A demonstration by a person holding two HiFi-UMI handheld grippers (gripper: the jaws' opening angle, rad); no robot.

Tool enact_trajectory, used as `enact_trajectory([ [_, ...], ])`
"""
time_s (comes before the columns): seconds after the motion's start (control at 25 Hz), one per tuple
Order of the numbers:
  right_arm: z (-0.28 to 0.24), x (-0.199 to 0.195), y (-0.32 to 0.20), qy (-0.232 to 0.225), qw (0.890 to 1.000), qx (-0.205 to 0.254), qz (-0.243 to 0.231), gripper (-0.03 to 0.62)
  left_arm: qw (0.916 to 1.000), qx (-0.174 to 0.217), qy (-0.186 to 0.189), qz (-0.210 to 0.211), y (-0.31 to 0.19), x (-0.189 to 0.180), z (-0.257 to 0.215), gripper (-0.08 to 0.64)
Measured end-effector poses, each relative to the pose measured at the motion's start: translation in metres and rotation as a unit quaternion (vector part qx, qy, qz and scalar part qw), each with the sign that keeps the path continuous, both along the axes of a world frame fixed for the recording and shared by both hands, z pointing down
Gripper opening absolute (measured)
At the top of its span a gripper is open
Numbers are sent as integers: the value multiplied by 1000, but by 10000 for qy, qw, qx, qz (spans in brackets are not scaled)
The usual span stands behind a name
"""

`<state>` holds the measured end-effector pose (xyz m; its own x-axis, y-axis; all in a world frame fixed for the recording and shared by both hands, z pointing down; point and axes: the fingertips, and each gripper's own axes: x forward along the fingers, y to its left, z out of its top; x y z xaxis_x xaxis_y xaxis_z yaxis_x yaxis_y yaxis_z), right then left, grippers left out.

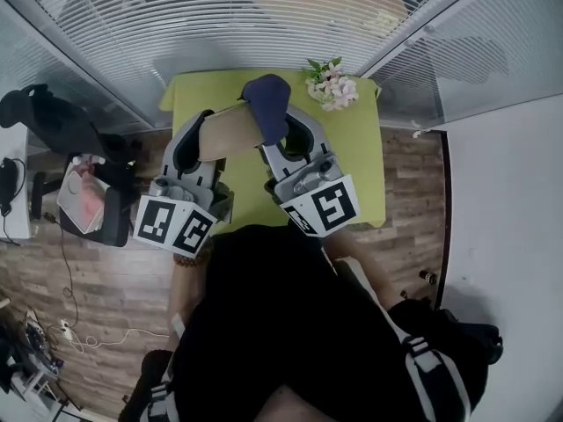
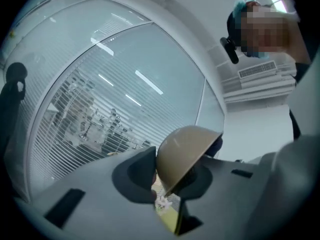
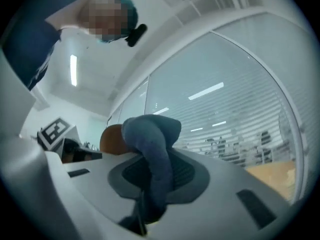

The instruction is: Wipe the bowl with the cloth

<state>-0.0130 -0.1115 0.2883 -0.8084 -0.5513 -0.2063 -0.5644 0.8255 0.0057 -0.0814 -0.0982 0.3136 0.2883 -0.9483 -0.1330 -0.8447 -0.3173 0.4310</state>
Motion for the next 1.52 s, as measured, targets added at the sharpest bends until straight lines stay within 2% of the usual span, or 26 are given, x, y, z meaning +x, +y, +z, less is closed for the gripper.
enact_trajectory([
  [0.08, 4, -1, -4, -469, 9964, -657, -276, 61, 9988, 36, 476, 90, 0, -1, -1, 60],
  [0.12, 5, -2, -5, -720, 9912, -1017, -449, 60, 9967, 64, 790, 156, 0, -2, -1, 60],
  [0.24, 10, -10, -7, -1347, 9650, -2012, -1008, 58, 9850, 164, 1687, 313, 2, -5, -1, 60],
  [0.32, 15, -12, -7, -1488, 9514, -2410, -1210, 58, 9828, 175, 1800, 372, 2, -4, 2, 60],
  [0.36, 18, -12, -9, -1444, 9499, -2498, -1201, 60, 9848, 161, 1666, 454, 1, -2, 4, 60],
  [0.4, 22, -11, -11, -1283, 9545, -2466, -1081, 60, 9884, 124, 1394, 588, 0, 3, 6, 93],
  [0.48, 31, -6, -15, -569, 9779, -1946, -509, 51, 9962, -23, 468, 738, -1, 13, 14, 126],
  [0.52, 35, -2, -18, -103, 9883, -1518, -133, 49, 9981, -90, -74, 603, 0, 13, 17, 129],
  [0.56, 36, 3, -20, 388, 9938, -1010, 238, 49, 9975, -135, -599, 340, 0, 9, 19, 133],
  [0.6, 35, 6, -21, 930, 9932, -413, 560, 49, 9936, -183, -1111, 57, 1, 5, 20, 133],
  [0.64, 35, 7, -20, 1584, 9837, 241, 818, 51, 9861, -264, -1631, -154, 0, 2, 24, 140],
  [0.68, 37, 7, -17, 2297, 9637, 890, 1025, 52, 9757, -372, -2144, -268, -1, 1, 29, 138],
  [0.72, 39, 4, -12, 2862, 9386, 1516, 1186, 52, 9641, -482, -2591, -315, -2, 3, 35, 137],
  [0.76, 38, -1, -5, 3196, 9149, 2104, 1287, 52, 9549, -599, -2890, -327, -3, 5, 42, 132],
  [0.8, 36, -7, 2, 3358, 8967, 2561, 1324, 52, 9518, -723, -2965, -318, -4, 6, 49, 100],
  [0.84, 35, -11, 7, 3398, 8875, 2818, 1325, 52, 9563, -830, -2787, -286, -5, 6, 53, 63],
  [0.88, 34, -12, 10, 3348, 8867, 2905, 1317, 52, 9663, -888, -2407, -221, -4, 5, 54, 50],
  [0.96, 28, -10, 14, 3052, 8996, 2826, 1329, 51, 9855, -833, -1477, -78, -4, 3, 48, 44],
  [1.0, 24, -8, 15, 2828, 9096, 2730, 1347, 52, 9910, -738, -1116, -45, -3, 2, 43, 41],
  [1.08, 14, -6, 17, 2333, 9299, 2496, 1362, 54, 9969, -512, -600, -13, -2, 1, 31, 39],
  [1.2, 3, -4, 17, 1679, 9529, 2154, 1321, 59, 9998, -210, 0, 46, 0, -2, 16, 44],
  [1.32, -3, -3, 16, 1222, 9681, 1807, 1235, 63, 9988, 36, 473, 118, 2, -6, 6, 57],
  [1.4, -8, -2, 17, 900, 9762, 1570, 1197, 67, 9967, 178, 766, 174, 5, -8, 1, 64],
  [1.52, -15, -2, 19, 554, 9815, 1392, 1190, 71, 9918, 323, 1219, 229, 9, -11, -3, 71],
])
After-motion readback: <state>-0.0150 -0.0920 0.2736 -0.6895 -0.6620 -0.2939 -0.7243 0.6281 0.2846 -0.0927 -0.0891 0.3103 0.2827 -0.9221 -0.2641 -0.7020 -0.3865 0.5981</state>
